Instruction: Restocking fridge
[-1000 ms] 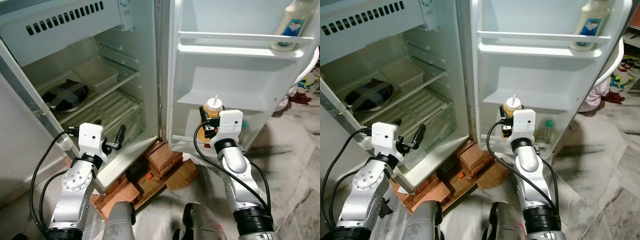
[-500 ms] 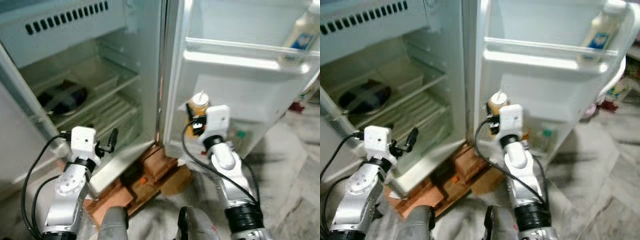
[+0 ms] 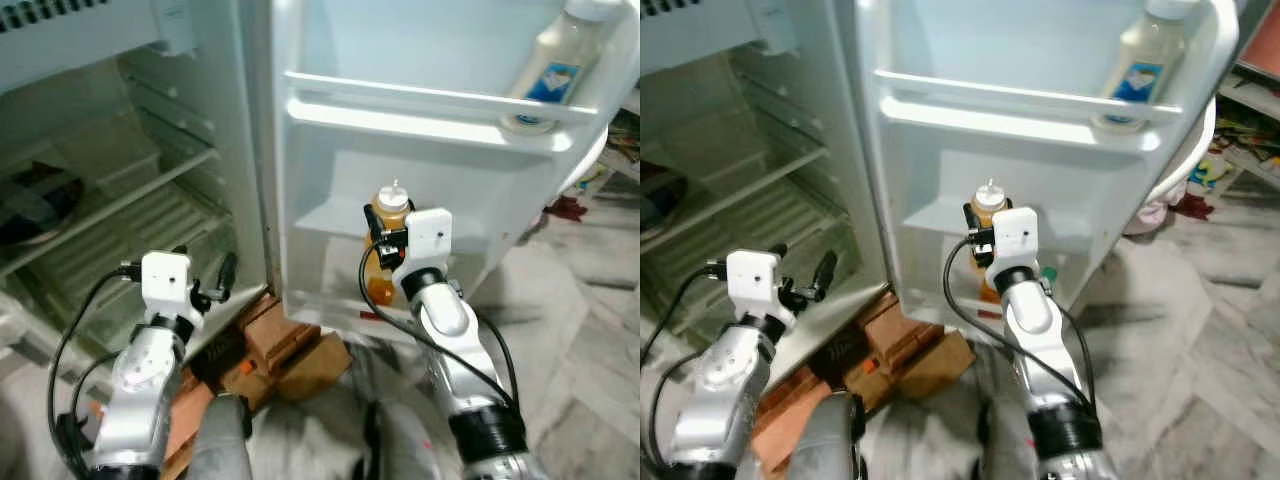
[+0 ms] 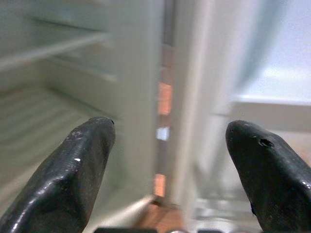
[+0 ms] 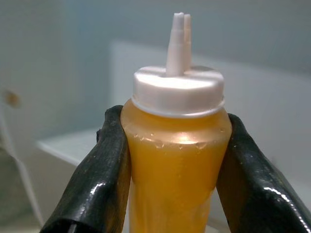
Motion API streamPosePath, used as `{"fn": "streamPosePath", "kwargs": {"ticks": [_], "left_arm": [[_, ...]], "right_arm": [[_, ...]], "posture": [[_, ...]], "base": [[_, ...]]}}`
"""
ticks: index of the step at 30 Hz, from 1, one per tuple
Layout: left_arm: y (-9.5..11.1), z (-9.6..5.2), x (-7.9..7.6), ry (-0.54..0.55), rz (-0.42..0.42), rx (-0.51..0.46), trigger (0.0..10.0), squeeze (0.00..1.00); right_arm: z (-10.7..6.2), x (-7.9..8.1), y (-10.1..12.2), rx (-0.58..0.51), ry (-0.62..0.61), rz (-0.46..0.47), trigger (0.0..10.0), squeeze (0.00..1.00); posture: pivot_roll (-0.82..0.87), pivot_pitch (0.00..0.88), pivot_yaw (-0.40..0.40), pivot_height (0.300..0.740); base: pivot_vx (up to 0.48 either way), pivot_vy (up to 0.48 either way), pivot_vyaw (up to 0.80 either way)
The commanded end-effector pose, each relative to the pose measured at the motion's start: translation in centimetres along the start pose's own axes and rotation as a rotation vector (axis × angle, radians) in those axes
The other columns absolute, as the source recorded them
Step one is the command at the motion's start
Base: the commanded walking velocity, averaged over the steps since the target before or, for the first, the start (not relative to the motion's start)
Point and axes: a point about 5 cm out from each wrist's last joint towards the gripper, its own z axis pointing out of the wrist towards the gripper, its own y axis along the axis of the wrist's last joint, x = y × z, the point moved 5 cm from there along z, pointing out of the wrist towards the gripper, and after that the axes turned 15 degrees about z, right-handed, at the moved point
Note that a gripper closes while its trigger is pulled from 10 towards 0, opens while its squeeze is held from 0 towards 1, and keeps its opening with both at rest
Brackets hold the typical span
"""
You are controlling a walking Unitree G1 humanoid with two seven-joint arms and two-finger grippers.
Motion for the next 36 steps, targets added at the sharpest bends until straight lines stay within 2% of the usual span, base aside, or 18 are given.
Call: {"fn": "streamPosePath", "kwargs": {"ticks": [1, 8, 12, 18, 33, 36], "left_arm": [[0.0, -0.1, 1.0, 0.033, 0.019, 0.01, 10.0, 0.0], [-0.4, -0.3, 2.5, 0.074, 0.025, 0.033, 10.0, 0.0], [-0.3, -0.4, 3.2, 0.083, 0.056, 0.026, 10.0, 0.0], [0.0, -0.3, 3.2, 0.076, 0.056, 0.017, 10.0, 0.0], [0.0, -0.3, 2.5, 0.059, 0.053, 0.023, 10.0, 0.0], [0.0, -0.3, 2.4, 0.064, 0.059, 0.032, 10.0, 0.0]], "right_arm": [[0.1, -0.4, 0.8, -0.027, -0.015, 0.002, 10.0, 0.0], [-0.1, 0.0, 0.3, -0.01, 0.001, 0.03, 10.0, 0.0], [-0.1, 0.3, 0.2, -0.007, 0.01, 0.038, 10.0, 0.0], [0.0, 0.4, 0.2, -0.006, 0.015, 0.042, 10.0, 0.0], [-0.2, 0.0, 0.2, -0.002, 0.0, 0.038, 10.0, 0.0], [-0.2, 0.0, 0.1, 0.001, -0.003, 0.041, 10.0, 0.0]], "posture": [[0.1, 0.082, -0.052, 0.636], [0.11, 0.089, -0.055, 0.636], [0.11, 0.091, -0.056, 0.636], [0.11, 0.09, -0.055, 0.636], [0.11, 0.108, -0.057, 0.636], [0.11, 0.113, -0.057, 0.621]], "base": [[0.0, 0.0, 0.0], [0.0, 0.0, 0.0], [0.0, 0.418, 0.0], [0.0, 0.353, 0.0], [0.0, 0.0, 0.0], [0.0, 0.0, 0.0]]}}
